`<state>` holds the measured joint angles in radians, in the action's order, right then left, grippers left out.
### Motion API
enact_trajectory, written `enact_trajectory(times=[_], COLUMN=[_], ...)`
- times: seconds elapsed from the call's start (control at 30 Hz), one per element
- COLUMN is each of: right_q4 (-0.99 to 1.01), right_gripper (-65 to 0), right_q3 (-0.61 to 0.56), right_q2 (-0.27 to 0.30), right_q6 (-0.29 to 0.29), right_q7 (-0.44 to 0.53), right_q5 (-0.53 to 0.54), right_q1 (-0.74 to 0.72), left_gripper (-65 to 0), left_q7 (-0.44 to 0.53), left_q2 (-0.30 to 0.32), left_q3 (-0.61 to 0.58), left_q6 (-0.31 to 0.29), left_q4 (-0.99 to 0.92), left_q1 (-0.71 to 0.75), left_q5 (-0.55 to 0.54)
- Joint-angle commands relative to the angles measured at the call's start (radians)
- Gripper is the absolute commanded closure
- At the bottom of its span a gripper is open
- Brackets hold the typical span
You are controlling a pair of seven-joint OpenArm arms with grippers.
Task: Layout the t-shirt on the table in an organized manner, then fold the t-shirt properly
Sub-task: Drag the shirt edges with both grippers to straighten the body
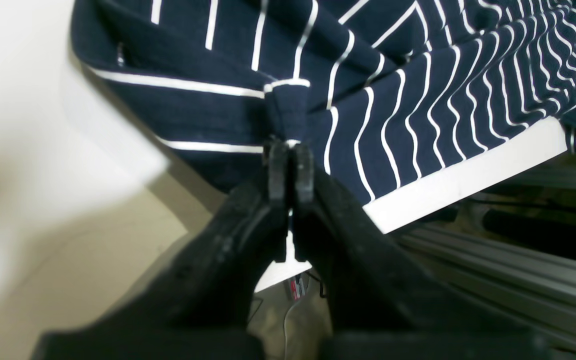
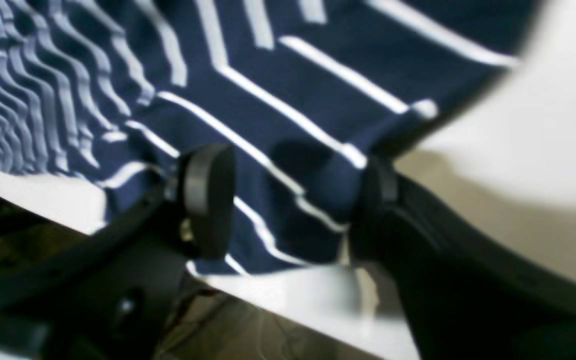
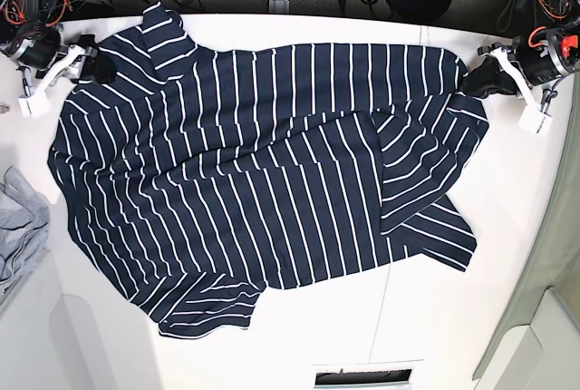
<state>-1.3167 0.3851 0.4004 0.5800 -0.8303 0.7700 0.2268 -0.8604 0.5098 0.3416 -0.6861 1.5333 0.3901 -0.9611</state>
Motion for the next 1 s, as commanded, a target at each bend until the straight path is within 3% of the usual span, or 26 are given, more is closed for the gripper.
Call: enact_trajectory(times=[0.0,0.1,0.13,0.23,0.43,0.63,0.8,0.97], right_q4=[-0.003,-0.003,-0.004,-0.009,-0.119,-0.314,-0.430,-0.503], right_gripper=[-28.9,-2.5,0.0,0.0,0.0,0.0,0.0,0.0], right_q3=[0.001,0.001,0.001,0.013,0.114,0.209,0.218,0.222], right_q2=[0.002,-0.011,-0.010,-0.010,-0.010,-0.010,-0.010,-0.010], right_q6=[-0.007,-0.007,-0.008,-0.008,0.011,0.011,0.011,0.010], right_q7=[-0.030,-0.030,-0.030,-0.035,-0.158,-0.164,-0.166,-0.166], right_q5=[-0.021,-0.001,0.002,0.010,0.105,0.132,0.132,0.132], right_q1=[0.003,0.003,0.003,0.004,0.077,0.218,0.321,0.388], left_gripper=[0.0,0.0,0.0,0.0,0.0,0.0,0.0,0.0], left_q7=[0.010,0.011,0.011,0.003,-0.085,-0.087,-0.088,-0.126], left_q2=[0.016,0.017,0.017,0.017,0.017,0.017,0.013,-0.042], left_q3=[0.009,0.009,0.009,0.018,0.108,0.229,0.289,0.385], left_q6=[-0.012,-0.012,-0.012,-0.012,-0.012,-0.012,-0.012,-0.012], left_q4=[0.017,0.017,0.017,0.017,0.073,0.220,0.290,0.294], left_q1=[-0.002,-0.002,-0.002,-0.002,0.050,0.180,0.298,0.346], left_q5=[-0.019,-0.019,-0.021,-0.058,-0.210,-0.250,-0.297,-0.371])
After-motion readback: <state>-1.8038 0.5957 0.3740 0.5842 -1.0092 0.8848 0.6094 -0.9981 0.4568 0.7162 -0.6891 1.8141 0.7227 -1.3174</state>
